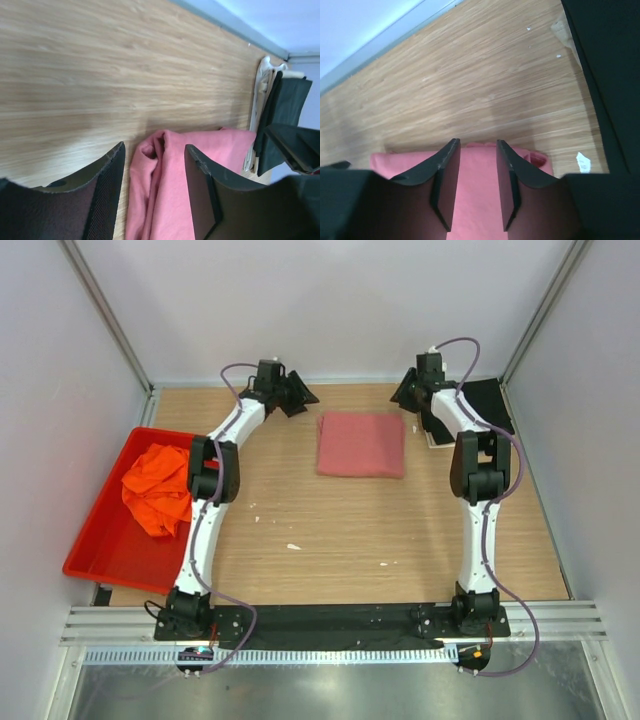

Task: Fold and stack the t-shirts
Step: Fold the tshirt

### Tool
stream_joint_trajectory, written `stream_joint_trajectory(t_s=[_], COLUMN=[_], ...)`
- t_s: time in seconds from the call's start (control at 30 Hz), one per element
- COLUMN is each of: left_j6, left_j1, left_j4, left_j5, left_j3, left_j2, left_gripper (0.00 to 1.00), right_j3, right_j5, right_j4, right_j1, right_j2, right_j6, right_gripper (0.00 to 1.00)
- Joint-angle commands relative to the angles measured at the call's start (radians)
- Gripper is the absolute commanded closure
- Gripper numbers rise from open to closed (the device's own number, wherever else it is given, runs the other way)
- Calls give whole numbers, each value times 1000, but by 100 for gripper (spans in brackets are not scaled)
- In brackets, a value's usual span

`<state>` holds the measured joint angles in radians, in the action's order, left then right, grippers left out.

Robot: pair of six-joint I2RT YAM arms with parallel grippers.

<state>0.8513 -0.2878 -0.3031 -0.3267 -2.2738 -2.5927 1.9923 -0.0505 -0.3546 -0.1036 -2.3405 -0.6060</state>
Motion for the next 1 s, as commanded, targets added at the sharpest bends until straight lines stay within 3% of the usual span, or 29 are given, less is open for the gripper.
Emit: stream_joint_trajectory(t_s=[0.0,0.07,0.2,0.33,0.43,0.73,0.97], left_j6=[-40,-81,-147,-202,-245,-235,-207], left_j1=[45,47,23,-20,-65,-154,-200], left_j4=[40,24,16,13,15,21,39], left_j5=[-67,-90,-127,-138,-75,55,14], left_j3=[-38,61,290,468,583,692,654], left_j2=[87,137,255,359,419,579,540], left_gripper=[47,47,47,52,57,59,60], right_j3=[37,-47,-182,-266,-328,-457,-458], right_j5=[-60,-104,-169,-229,-290,-331,-439], right_j4=[-27,-38,-93,-182,-233,-291,-273], right_j1=[18,18,19,25,25,24,2], right_j2=[95,173,279,320,349,406,395], right_j6=[86,127,224,319,353,379,351], right_gripper=[57,46,40,40,46,53,64])
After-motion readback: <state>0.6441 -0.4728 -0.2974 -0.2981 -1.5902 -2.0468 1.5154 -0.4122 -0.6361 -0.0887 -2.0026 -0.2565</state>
